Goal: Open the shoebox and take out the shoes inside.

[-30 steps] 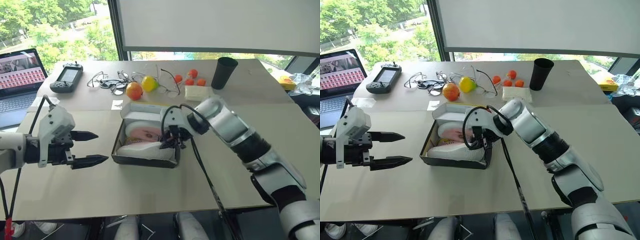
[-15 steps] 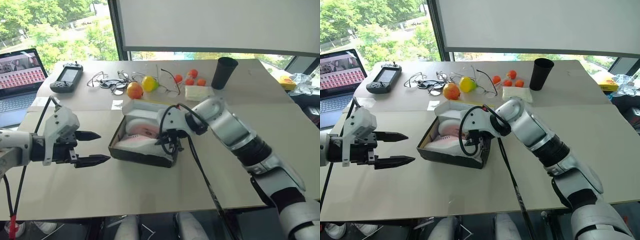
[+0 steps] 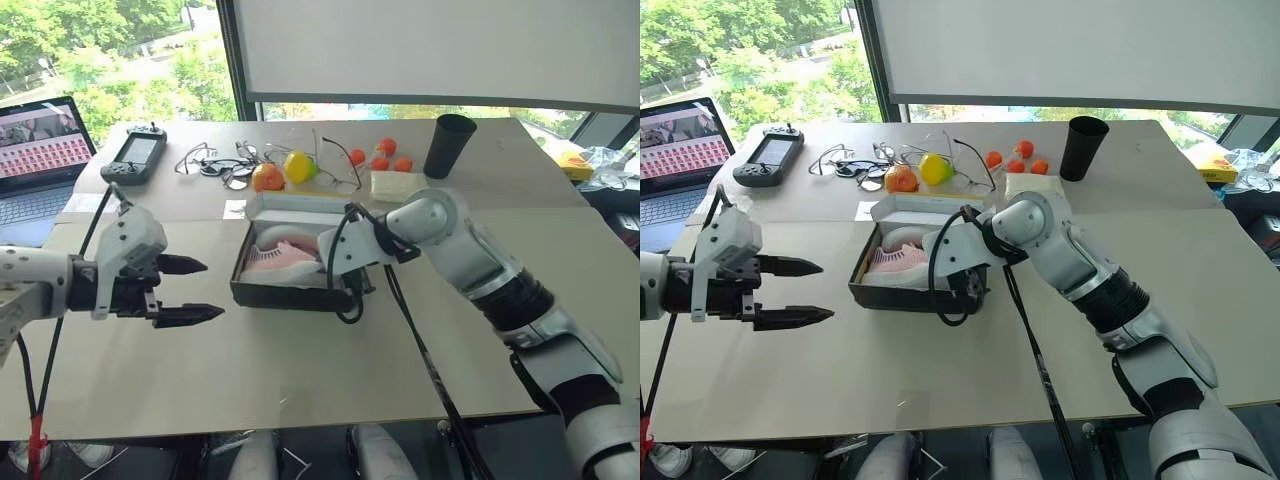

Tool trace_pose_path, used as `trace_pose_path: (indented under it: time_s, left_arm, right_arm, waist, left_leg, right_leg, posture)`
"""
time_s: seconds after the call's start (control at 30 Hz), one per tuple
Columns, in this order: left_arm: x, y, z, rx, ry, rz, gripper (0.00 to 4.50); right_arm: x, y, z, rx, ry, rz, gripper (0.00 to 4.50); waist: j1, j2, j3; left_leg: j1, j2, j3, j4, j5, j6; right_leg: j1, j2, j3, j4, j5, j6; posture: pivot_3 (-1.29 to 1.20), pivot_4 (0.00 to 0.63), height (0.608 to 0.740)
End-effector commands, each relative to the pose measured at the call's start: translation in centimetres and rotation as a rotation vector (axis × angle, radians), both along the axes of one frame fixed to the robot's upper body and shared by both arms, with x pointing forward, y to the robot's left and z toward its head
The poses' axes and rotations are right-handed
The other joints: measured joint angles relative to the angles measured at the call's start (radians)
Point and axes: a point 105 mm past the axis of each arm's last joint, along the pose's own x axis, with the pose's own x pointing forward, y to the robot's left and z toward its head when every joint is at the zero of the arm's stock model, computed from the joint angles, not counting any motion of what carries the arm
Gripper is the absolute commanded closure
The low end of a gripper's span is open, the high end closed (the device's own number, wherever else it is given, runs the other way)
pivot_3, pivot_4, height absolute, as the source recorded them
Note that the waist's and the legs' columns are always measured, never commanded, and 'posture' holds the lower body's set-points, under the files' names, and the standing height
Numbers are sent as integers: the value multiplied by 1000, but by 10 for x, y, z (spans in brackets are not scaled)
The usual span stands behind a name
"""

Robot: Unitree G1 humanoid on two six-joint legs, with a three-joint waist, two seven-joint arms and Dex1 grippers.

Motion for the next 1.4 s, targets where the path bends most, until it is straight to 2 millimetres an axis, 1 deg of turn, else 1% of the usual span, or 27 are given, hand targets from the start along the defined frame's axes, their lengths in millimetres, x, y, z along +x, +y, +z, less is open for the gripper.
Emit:
trace_pose_path:
  time_s: [0.03, 0.1, 0.17, 0.3, 0.37, 0.53, 0.63, 0.73, 0.8, 0.83, 0.97, 1.07, 1.1, 1.17, 1.4]
  left_arm:
    - [3, -2, 7, 25, -41, -26, 0]
    - [6, -3, 7, 25, -42, -35, 0]
    - [8, -5, 7, 25, -42, -51, 0]
    - [14, -8, 6, 22, -45, -71, 0]
    - [16, -10, 5, 18, -48, -79, 0]
    - [22, -17, 3, 8, -50, -113, 0]
    - [24, -19, 3, 7, -51, -122, 0]
    - [27, -19, 2, 7, -53, -129, 0]
    - [29, -20, 3, 7, -57, -134, 0]
    - [30, -20, 4, 7, -59, -136, 0]
    - [34, -19, 7, 19, -73, -140, 0]
    - [39, -16, 14, 24, -96, -125, 0]
    - [40, -16, 15, 24, -98, -121, 0]
    - [41, -15, 16, 27, -98, -119, 0]
    - [42, -14, 16, 33, -99, -120, 0]
  right_arm:
    - [8, 3, 39, 76, -168, -31, 4385]
    - [8, 3, 41, 82, -186, -43, 4385]
    - [11, 2, 49, 75, -276, -48, 4385]
    - [13, 7, 64, 98, -373, -34, 4385]
    - [15, 6, 66, 100, -378, -42, 4385]
    - [19, 0, 70, 47, -502, -4, 4385]
    - [20, -1, 74, 58, -526, 1, 4385]
    - [13, 1, 78, 109, -471, 10, 4385]
    - [1, 2, 70, 121, -376, 31, 4385]
    - [-1, 0, 66, 112, -360, 36, 4385]
    - [-1, -3, 57, 105, -358, 26, 4385]
    - [-10, -3, 42, 103, -294, 37, 4385]
    - [-11, -3, 40, 103, -290, 34, 4385]
    - [-9, -4, 40, 105, -295, 20, 4385]
    - [9, -11, 49, 111, -401, -71, 4385]
  waist:
    - [0, 0, 0]
    - [1, 0, 0]
    - [1, 0, 0]
    - [2, 0, 0]
    - [0, 0, 0]
    - [2, 0, 0]
    - [0, 0, 0]
    - [-1, 0, 0]
    - [0, 0, 0]
    - [1, 0, 0]
    - [1, 0, 0]
    - [3, 0, 0]
    - [3, 0, 0]
    - [2, 0, 0]
    - [3, 0, 0]
  left_leg:
    - [0, 0, 0, 0, 0, 0]
    - [0, 0, 0, 0, 0, 0]
    - [0, 0, 0, 0, 0, 0]
    - [-1, 0, 0, 0, 0, 0]
    - [-1, 0, 0, 0, 0, 0]
    - [-1, 0, 0, 0, 0, 0]
    - [-1, 0, 0, 1, 0, 0]
    - [-1, 0, 0, 1, 0, 0]
    - [-1, 0, 0, 1, 0, 0]
    - [-1, 0, -1, 1, 0, 0]
    - [-1, 0, -2, 1, 0, 0]
    - [-1, -1, -2, 2, 0, 0]
    - [-1, 0, -2, 2, 0, 0]
    - [-1, -1, -2, 2, 0, 0]
    - [-1, -1, -2, 2, 0, 0]
  right_leg:
    - [0, 0, 0, 0, 0, 0]
    - [0, 0, 0, 0, 0, 0]
    - [0, 0, 0, 0, 0, 0]
    - [0, 0, 0, 0, 0, 0]
    - [0, 0, 0, 0, 0, 0]
    - [0, 0, 0, 0, 0, 0]
    - [0, 0, 0, 0, 0, 0]
    - [0, 0, 0, 0, 0, 0]
    - [0, 0, 0, 0, 0, 0]
    - [0, 0, 0, 0, 0, 0]
    - [1, 0, 0, 0, 0, 0]
    - [1, 0, -1, 1, 0, 0]
    - [1, 1, -1, 1, 0, 0]
    - [1, 1, -1, 1, 0, 0]
    - [1, 1, -1, 2, 0, 0]
  posture:
    - [0, 150, 723]
    - [0, 150, 723]
    - [0, 150, 723]
    - [0, 150, 723]
    - [0, 150, 723]
    - [0, 150, 723]
    - [0, 150, 723]
    - [0, 150, 723]
    - [0, 150, 723]
    - [0, 150, 723]
    - [0, 150, 723]
    - [0, 150, 723]
    - [0, 150, 723]
    - [0, 150, 723]
    - [0, 150, 723]
